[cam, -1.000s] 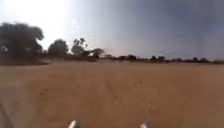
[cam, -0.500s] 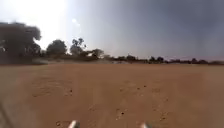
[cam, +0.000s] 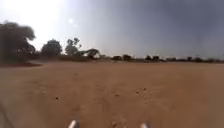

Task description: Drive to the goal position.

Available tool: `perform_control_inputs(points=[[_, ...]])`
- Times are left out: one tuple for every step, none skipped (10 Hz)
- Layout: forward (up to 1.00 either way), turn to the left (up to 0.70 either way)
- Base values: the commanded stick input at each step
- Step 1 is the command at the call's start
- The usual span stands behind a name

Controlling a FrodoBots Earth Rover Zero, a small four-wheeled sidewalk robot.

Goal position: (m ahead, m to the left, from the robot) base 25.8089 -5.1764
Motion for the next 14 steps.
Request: perform_control_inputs(points=[[0.7,0.0],[0.7,0.0],[0.7,0.0],[0.7,0.0],[0.7,0.0],[0.7,0.0],[0.7,0.0],[0.7,0.0],[0.7,0.0],[0.7,0.0],[0.7,0.0],[0.7,0.0],[0.7,0.0],[0.7,0.0]])
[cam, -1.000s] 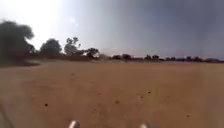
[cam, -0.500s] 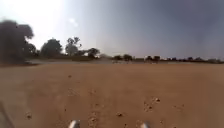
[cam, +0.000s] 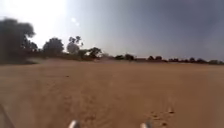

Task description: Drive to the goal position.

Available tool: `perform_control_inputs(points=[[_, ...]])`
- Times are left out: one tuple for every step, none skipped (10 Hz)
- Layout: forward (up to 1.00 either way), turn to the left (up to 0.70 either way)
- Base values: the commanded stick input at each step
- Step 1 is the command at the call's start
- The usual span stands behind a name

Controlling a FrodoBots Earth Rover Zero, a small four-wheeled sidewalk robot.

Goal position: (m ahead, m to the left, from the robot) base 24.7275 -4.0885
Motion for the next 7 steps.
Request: perform_control_inputs(points=[[0.7,0.0],[0.7,0.0],[0.7,0.0],[0.7,0.0],[0.7,0.0],[0.7,0.0],[0.7,-0.14]])
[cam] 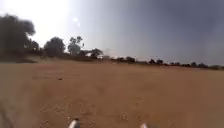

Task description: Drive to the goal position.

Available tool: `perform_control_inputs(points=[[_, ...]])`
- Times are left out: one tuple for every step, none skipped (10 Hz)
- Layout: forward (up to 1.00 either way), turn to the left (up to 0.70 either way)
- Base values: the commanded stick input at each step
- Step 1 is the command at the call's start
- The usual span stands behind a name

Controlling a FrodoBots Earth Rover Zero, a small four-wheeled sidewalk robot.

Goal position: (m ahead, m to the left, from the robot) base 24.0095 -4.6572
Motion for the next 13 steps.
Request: perform_control_inputs(points=[[0.7,-0.3],[0.7,-0.25],[0.7,-0.1],[0.7,0.0],[0.7,0.0],[0.7,0.0],[0.7,0.0],[0.7,0.0],[0.7,0.0],[0.7,0.0],[0.7,0.0],[0.7,0.0],[0.7,0.0]])
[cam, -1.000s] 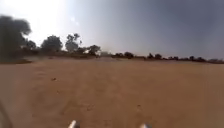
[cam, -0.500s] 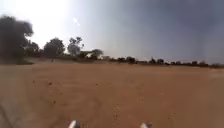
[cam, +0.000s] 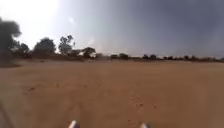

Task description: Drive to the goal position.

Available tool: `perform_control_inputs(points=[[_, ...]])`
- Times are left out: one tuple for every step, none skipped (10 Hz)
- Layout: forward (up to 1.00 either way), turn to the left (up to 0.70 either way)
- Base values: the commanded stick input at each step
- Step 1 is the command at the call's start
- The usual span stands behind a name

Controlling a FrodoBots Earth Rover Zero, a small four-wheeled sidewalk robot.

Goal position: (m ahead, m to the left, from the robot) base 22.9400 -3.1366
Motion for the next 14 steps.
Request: perform_control_inputs(points=[[0.7,0.0],[0.7,0.0],[0.7,0.0],[0.7,0.0],[0.7,0.0],[0.7,0.0],[0.7,0.0],[0.7,0.0],[0.7,0.0],[0.7,-0.06],[0.7,-0.22],[0.7,-0.35],[0.7,-0.35],[0.7,-0.35]])
